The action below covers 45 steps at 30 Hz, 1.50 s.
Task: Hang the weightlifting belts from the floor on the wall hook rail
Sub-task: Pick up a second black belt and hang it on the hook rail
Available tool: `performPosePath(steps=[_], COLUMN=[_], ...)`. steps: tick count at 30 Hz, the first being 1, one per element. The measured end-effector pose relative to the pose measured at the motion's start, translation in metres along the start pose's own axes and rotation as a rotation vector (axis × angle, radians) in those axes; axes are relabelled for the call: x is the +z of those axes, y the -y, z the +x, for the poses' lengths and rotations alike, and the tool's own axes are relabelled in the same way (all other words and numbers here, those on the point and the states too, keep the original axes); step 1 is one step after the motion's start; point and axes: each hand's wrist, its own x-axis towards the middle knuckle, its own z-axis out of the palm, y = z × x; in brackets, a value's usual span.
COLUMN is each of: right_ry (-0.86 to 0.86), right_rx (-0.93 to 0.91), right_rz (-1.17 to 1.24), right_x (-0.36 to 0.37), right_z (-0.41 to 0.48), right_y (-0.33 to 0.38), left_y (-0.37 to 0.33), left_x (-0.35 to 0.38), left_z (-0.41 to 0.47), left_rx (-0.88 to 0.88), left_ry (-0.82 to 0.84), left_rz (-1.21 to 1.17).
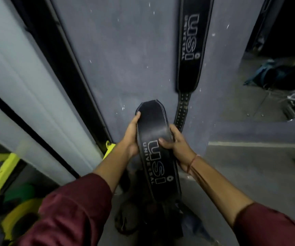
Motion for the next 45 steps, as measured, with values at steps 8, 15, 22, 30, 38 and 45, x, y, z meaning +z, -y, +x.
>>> performPosePath(steps=[8, 15, 22, 30, 38, 45], right_ry=[-0.09, -0.16, -0.111, -0.131, -0.225, -0.224], right_rx=[-0.155, -0.47, -0.626, -0.283, -0.64, -0.608], right_rz=[-0.096, -0.084, -0.074, -0.195, -0.011, -0.128], right_x=[0.019, 0.057, 0.094, 0.056, 0.1, 0.073], right_z=[-0.019, -0.022, -0.037, -0.051, -0.038, -0.041], right_y=[0.095, 0.156, 0.2, 0.077, 0.215, 0.174], left_y=[-0.082, -0.137, -0.167, -0.201, -0.187, -0.169], left_x=[0.058, 0.086, 0.098, 0.114, 0.118, 0.126], left_z=[-0.057, -0.096, -0.128, -0.145, -0.138, -0.133], left_rx=[0.31, 0.639, 1.026, 1.149, 1.1, 1.022], left_ry=[0.13, 0.129, 0.01, 0.036, 0.189, 0.175], left_rz=[0.005, 0.256, 0.239, 0.148, 0.199, 0.178])
